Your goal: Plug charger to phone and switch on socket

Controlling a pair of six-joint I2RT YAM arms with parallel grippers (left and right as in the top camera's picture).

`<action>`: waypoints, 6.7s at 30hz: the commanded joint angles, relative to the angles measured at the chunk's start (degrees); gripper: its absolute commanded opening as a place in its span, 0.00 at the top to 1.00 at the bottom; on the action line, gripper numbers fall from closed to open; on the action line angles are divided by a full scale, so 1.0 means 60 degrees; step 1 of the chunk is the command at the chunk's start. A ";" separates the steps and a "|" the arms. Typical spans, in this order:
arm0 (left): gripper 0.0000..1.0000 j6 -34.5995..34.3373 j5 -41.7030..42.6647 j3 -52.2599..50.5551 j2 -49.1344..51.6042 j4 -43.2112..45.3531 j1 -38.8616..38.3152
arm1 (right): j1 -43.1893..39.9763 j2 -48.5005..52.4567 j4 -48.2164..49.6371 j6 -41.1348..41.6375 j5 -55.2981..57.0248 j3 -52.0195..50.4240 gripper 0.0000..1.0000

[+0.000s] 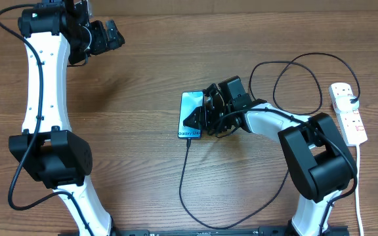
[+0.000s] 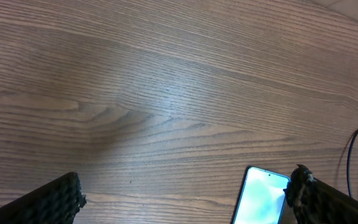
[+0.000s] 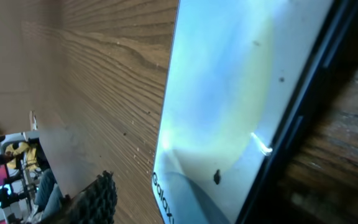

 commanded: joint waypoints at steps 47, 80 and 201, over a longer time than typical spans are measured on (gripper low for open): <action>0.00 -0.0062 0.0091 0.0098 -0.0095 0.0004 -0.0018 | -0.0029 0.0277 -0.0277 0.0565 0.1687 -0.0135 0.00; 0.00 -0.0062 0.0091 0.0098 -0.0095 0.0004 -0.0022 | -0.0882 0.0248 -0.0138 0.0266 0.0055 -0.0124 0.00; 0.00 -0.0062 0.0087 0.0098 -0.0095 0.0004 -0.0022 | -0.8484 -0.2805 -0.6364 0.2801 0.9460 0.3355 0.69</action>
